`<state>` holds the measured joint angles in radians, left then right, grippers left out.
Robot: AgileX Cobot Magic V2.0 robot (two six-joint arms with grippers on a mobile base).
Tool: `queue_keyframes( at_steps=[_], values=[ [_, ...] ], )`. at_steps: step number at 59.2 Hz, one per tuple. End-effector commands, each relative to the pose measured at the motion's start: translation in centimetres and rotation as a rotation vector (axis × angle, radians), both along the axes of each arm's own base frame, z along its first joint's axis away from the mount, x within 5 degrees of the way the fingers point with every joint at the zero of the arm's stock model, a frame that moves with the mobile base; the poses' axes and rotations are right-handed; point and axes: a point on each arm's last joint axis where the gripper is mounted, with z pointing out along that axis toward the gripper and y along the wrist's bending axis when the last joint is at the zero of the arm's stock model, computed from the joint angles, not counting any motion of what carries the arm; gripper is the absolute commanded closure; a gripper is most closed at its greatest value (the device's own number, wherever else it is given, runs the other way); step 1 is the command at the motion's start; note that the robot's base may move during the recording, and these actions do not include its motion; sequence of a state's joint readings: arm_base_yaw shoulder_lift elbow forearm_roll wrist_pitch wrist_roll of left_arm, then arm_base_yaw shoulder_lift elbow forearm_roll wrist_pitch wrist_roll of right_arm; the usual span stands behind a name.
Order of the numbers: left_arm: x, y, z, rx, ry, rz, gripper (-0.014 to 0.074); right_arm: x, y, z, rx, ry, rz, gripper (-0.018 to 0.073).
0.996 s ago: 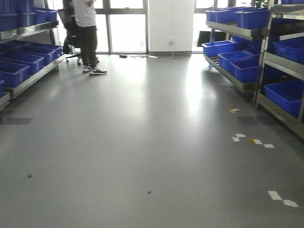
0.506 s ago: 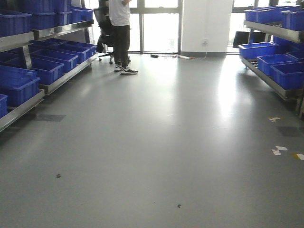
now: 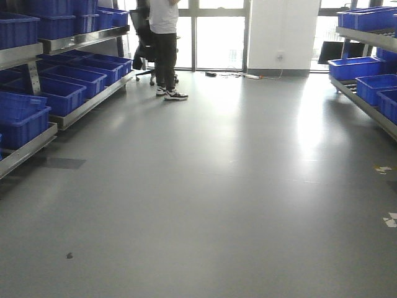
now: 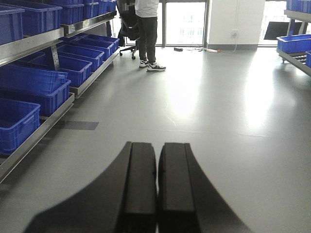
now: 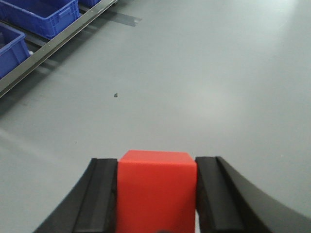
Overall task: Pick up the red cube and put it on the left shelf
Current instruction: 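Drive the base up to the shelf of blue crates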
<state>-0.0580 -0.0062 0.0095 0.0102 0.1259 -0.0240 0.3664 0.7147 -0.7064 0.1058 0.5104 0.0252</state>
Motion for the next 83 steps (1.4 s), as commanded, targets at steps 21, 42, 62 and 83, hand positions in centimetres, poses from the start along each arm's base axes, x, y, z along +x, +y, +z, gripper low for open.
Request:
queue_keyframes(
  at_steps=[21, 42, 62, 83],
  values=[
    [-0.06, -0.04, 0.11, -0.010, -0.083, -0.007, 0.0495, 0.16, 0.02, 1.47, 0.027, -0.092, -0.003, 0.0494],
    [-0.06, -0.04, 0.11, -0.010, -0.083, -0.007, 0.0495, 0.15, 0.02, 1.43, 0.025, -0.088, -0.002, 0.0494],
    [-0.04, -0.04, 0.10, -0.010, -0.081, -0.007, 0.0495, 0.14, 0.02, 1.41, 0.024, -0.086, -0.002, 0.0494],
    [-0.04, -0.04, 0.10, -0.010, -0.081, -0.007, 0.0495, 0.13, 0.02, 1.39, 0.023, -0.083, -0.002, 0.0494]
  ],
)
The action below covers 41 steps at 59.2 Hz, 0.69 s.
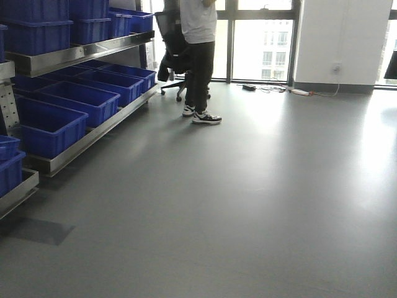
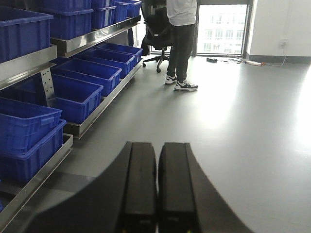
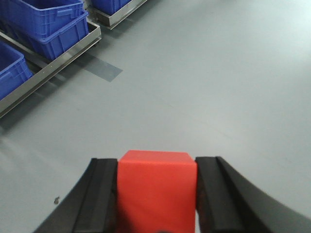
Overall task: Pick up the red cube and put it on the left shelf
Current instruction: 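Drive the base up to the shelf of blue crates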
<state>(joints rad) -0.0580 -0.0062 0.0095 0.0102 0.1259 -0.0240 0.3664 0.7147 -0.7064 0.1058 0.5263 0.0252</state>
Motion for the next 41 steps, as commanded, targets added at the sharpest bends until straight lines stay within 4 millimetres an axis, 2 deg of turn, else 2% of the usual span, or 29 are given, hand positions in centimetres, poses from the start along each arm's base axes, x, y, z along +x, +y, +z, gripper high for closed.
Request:
queue_keyframes(
  at_steps=[1, 41],
  values=[
    [-0.04, -0.04, 0.10, -0.010, -0.081, -0.007, 0.0495, 0.20, 0.03, 1.52, 0.029, -0.098, -0.003, 0.0494],
    [-0.04, -0.04, 0.10, -0.010, -0.081, -0.007, 0.0495, 0.20, 0.03, 1.52, 0.029, -0.098, -0.003, 0.0494]
  ],
)
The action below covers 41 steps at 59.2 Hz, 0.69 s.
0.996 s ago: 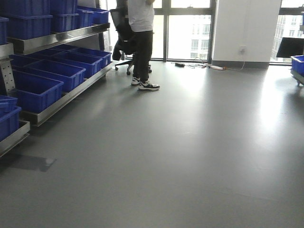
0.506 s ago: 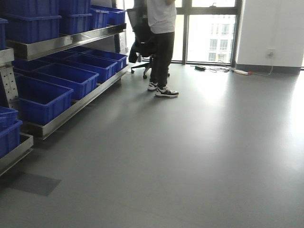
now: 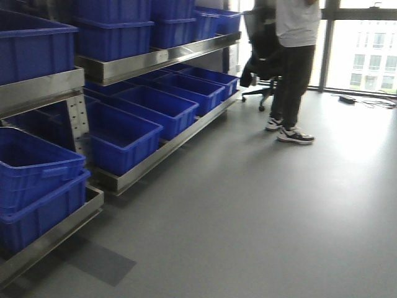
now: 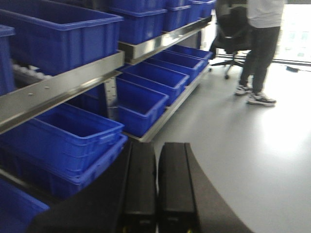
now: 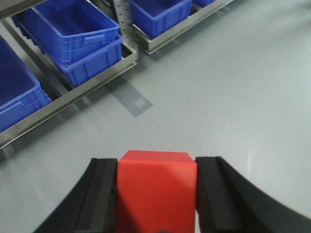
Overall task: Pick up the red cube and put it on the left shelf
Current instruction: 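Drive the base up to the shelf of blue crates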
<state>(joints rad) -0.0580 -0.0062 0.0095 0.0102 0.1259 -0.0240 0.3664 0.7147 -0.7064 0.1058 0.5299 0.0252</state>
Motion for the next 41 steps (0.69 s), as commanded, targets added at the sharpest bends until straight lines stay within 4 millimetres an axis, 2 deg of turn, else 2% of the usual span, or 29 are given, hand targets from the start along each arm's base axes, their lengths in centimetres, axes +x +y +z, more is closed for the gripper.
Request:
queue_keyframes(
  at_steps=[1, 41],
  values=[
    [-0.04, -0.04, 0.10, -0.010, -0.081, -0.007, 0.0495, 0.21, 0.03, 1.55, 0.031, -0.102, -0.004, 0.0494],
    [-0.04, -0.04, 0.10, -0.010, -0.081, -0.007, 0.0495, 0.21, 0.03, 1.55, 0.031, -0.102, -0.004, 0.0494]
  ],
)
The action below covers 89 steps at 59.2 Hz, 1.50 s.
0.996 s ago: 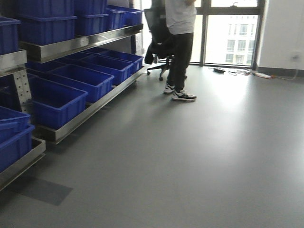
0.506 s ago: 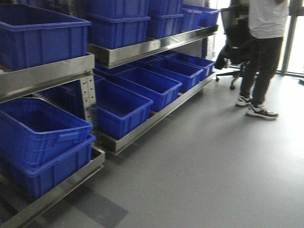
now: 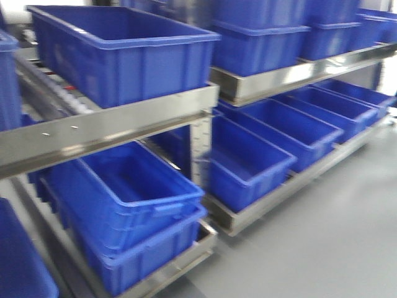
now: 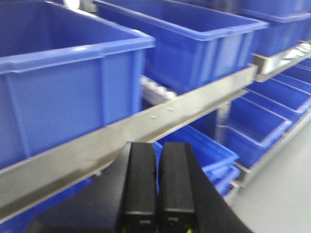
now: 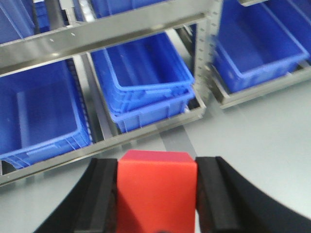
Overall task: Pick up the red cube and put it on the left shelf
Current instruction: 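Drive the base up to the shelf of blue crates, then extend the right gripper with the red cube over a blue crate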
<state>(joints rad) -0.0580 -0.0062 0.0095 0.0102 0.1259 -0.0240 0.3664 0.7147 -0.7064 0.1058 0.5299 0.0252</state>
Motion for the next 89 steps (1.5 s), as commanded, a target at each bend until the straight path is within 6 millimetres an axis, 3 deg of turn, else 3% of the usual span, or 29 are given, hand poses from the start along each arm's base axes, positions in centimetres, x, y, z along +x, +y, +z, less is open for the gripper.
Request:
queue_keyframes(
  at_steps=[1, 89],
  values=[
    [-0.04, -0.04, 0.10, -0.010, -0.081, -0.007, 0.0495, 0.21, 0.03, 1.55, 0.031, -0.102, -0.004, 0.0494],
    [-0.04, -0.04, 0.10, -0.010, -0.081, -0.007, 0.0495, 0.21, 0.03, 1.55, 0.031, -0.102, -0.004, 0.0494]
  ],
)
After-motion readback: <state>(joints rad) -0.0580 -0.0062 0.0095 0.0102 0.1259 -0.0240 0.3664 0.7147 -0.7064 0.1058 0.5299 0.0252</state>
